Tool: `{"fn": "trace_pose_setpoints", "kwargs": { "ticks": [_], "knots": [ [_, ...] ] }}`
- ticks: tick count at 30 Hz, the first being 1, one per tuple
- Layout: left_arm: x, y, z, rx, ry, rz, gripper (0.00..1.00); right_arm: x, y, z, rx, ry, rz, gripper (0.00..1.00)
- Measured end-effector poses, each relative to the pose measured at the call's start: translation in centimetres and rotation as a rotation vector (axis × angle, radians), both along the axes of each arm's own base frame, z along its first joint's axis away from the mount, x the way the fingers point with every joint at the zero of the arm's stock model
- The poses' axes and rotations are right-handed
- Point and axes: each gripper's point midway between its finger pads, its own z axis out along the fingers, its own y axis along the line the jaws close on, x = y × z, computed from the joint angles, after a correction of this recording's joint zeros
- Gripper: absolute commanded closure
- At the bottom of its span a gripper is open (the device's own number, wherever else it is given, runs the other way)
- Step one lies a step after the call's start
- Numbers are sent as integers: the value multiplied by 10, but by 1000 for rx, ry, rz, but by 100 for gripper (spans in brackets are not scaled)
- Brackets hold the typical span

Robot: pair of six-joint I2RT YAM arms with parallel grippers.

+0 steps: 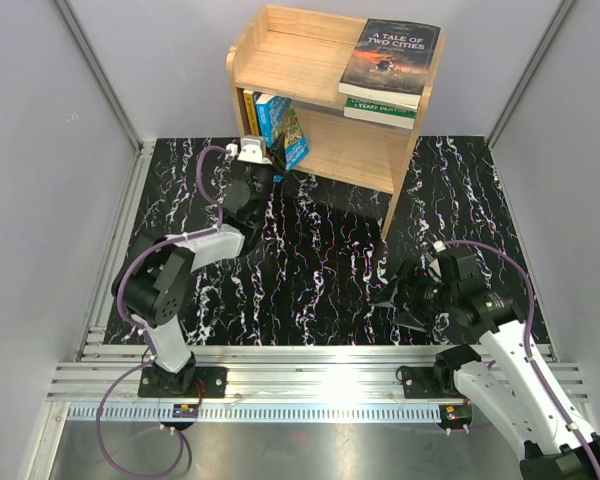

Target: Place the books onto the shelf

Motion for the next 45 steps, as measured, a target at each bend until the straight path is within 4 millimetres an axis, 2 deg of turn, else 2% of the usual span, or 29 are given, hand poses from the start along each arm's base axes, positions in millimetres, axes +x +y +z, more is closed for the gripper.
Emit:
{"fn": "trace_pose_setpoints", "kwargs": {
  "ticks": [11, 16, 28, 39, 43, 45],
  "knots": [
    [26, -5, -1, -8, -13, 6, 100, 2, 0, -9, -28, 39, 15, 9],
    [37, -9, -1, -1, -25, -7, 100, -1, -2, -6, -20, 9, 1, 9],
    [49, -6, -2, -10, -55, -67, 100, 5, -2, -16, -31, 57, -30, 9],
    [47, -4, -4, -28, -53, -86, 82, 14, 1, -16, -27, 44, -29, 9],
    [43, 6, -6, -38, -49, -71, 73, 16, 2, -19, -29, 49, -18, 10],
    [41, 12, -8, -39, -42, -61, 72, 17, 3, -21, -34, 60, -11, 9]
  ]
}}
